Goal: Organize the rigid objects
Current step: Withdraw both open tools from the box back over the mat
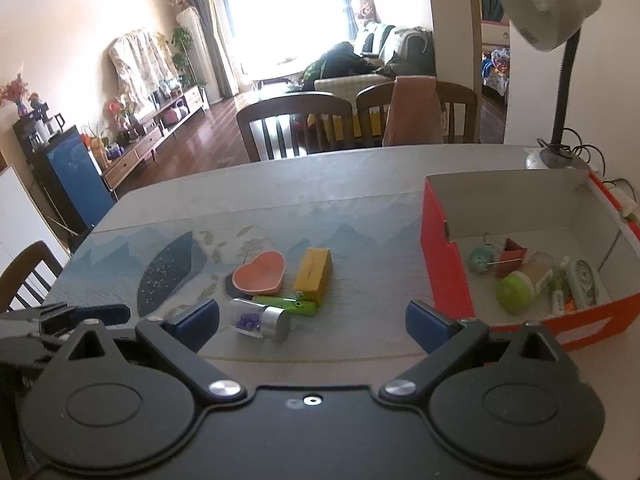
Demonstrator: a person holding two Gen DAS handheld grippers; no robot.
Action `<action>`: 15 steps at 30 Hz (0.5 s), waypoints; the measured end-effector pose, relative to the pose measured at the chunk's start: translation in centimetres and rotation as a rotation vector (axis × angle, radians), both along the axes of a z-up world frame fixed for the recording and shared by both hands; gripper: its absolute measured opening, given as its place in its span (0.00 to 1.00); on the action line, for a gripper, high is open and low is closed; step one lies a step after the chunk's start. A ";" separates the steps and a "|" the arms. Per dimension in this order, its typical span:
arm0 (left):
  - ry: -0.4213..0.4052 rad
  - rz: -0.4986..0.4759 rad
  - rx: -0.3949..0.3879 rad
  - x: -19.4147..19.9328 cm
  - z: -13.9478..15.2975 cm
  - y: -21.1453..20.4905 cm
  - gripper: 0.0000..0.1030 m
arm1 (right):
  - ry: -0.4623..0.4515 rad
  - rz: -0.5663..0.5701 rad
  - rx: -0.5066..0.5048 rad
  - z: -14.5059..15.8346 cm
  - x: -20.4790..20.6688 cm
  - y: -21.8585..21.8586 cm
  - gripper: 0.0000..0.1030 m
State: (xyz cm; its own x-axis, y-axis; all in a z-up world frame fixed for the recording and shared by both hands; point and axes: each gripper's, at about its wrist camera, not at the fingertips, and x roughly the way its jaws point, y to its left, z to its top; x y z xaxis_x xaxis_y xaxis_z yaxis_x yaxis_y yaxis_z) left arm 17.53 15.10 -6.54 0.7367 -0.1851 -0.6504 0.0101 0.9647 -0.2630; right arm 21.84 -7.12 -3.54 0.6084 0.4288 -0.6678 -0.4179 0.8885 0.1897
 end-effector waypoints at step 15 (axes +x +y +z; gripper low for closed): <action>0.023 0.136 0.122 4.6 -4.9 0.2 0.99 | 0.073 0.072 -0.064 -4.6 7.8 4.6 0.96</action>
State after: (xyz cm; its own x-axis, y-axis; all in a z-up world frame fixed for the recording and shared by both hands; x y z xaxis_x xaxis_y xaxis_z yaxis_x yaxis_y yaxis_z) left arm 22.17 15.29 -11.42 0.7342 -0.0037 -0.6790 -0.1269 0.9816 -0.1426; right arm 29.67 -2.50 -8.15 0.5263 0.4248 -0.7366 -0.4684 0.8678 0.1657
